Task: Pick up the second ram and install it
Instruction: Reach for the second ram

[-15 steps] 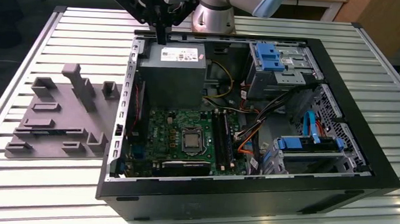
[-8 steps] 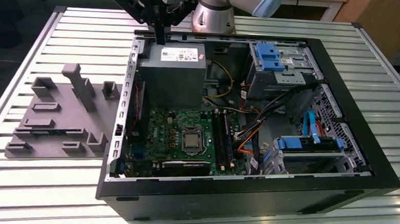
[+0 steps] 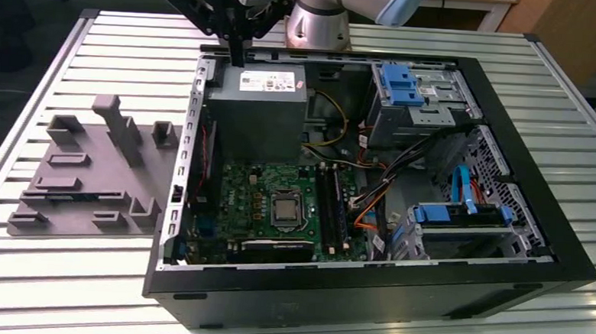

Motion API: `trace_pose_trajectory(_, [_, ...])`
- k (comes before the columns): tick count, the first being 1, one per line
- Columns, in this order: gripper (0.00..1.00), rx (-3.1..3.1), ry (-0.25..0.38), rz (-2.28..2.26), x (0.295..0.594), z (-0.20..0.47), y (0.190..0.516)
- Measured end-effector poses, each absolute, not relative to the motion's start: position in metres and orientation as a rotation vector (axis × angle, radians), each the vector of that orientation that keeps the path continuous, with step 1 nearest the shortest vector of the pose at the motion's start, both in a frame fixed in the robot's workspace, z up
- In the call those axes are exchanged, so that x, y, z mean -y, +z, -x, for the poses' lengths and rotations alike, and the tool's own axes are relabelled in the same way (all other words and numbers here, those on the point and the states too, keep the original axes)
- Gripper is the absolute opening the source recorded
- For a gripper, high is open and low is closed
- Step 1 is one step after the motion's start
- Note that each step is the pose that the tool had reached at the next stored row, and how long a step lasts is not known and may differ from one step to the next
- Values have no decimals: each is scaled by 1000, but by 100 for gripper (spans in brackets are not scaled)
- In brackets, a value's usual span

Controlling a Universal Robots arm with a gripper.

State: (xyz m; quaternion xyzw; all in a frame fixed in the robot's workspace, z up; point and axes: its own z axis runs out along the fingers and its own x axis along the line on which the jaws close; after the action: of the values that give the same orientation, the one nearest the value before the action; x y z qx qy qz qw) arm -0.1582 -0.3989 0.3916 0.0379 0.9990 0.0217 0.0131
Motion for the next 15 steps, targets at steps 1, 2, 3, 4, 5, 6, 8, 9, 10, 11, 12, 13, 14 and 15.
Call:
trace_pose_trajectory(1, [11, -3112, 68, -118, 399, 159, 392])
trace_pose_trajectory(2, [11, -3113, 68, -118, 399, 159, 392])
trace_pose_trajectory(3, [11, -3113, 68, -118, 399, 159, 392])
trace_pose_trajectory(4, [11, -3113, 68, -118, 399, 159, 392])
trace_pose_trajectory(5, [11, -3112, 68, -118, 399, 160, 391])
trace_pose_trajectory(6, [11, -3113, 68, -118, 399, 160, 392])
trace_pose_trajectory(8, [11, -3113, 68, -118, 399, 161, 391])
trace_pose_trajectory(9, [11, -3113, 68, -118, 399, 161, 391])
trace_pose_trajectory(10, [11, -3113, 68, -118, 399, 161, 391])
trace_pose_trajectory(11, [11, -3113, 68, -118, 399, 162, 391])
trace_pose_trajectory(12, [11, -3112, 68, -118, 399, 162, 391])
trace_pose_trajectory(13, [11, -3113, 68, -118, 399, 162, 391])
trace_pose_trajectory(14, [11, -3113, 68, -118, 399, 162, 391])
trace_pose_trajectory(15, [11, -3112, 68, -118, 399, 163, 391])
